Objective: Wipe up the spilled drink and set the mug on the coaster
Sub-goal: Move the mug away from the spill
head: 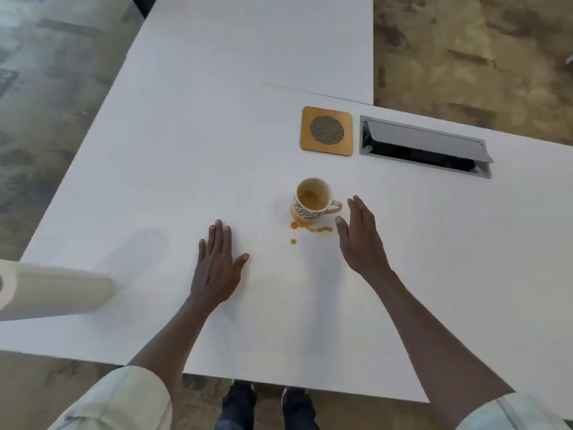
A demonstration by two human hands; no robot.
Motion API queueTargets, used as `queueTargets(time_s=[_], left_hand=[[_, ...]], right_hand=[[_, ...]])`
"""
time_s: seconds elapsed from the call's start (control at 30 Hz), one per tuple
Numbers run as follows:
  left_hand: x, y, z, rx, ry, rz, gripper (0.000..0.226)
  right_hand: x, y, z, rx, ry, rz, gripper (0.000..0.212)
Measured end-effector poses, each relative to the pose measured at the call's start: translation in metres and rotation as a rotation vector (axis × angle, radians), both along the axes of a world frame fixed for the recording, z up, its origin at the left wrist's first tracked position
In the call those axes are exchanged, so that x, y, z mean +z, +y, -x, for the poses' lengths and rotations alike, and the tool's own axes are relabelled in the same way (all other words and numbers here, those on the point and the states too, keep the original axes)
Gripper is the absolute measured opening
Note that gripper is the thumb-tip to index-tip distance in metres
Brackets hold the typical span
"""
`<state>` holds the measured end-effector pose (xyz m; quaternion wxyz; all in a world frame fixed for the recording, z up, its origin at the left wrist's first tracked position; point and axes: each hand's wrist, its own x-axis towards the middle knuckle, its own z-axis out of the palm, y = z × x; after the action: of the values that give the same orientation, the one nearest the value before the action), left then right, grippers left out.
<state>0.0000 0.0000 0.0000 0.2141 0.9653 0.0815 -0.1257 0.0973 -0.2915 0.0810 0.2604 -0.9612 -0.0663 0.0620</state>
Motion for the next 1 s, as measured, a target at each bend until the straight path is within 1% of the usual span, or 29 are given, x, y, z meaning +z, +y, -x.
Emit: queueTargets(time_s=[0.13,0.27,0.43,0.63,0.83,1.0], left_hand=[[-0.012,0.002,0.006,-0.019,-0.03,-0.1,0.082],[-0.019,0.003,0.008,-0.018,-0.094,-0.114,0.081],[-0.022,0.003,0.009,-0.003,-0.113,-0.117,0.082],[-0.022,0.003,0.009,0.008,-0.113,-0.112,0.081],[-0.022,0.003,0.009,0.009,-0.128,-0.109,0.081],[-0.023,0.003,0.009,0.007,-0.126,-0.114,0.081]], right_hand=[[-0.008,-0.004,-0.014,-0.019,0.014,-0.06,0.047],[-0.015,-0.01,-0.029,-0.014,0.073,-0.13,0.039],[-0.015,-0.014,-0.045,0.007,0.146,-0.254,0.034],[-0.013,-0.017,-0.055,0.019,0.237,-0.292,0.034],[-0.009,-0.011,-0.057,0.01,0.346,-0.349,0.029],[-0.008,-0.009,-0.062,0.021,0.405,-0.366,0.033]])
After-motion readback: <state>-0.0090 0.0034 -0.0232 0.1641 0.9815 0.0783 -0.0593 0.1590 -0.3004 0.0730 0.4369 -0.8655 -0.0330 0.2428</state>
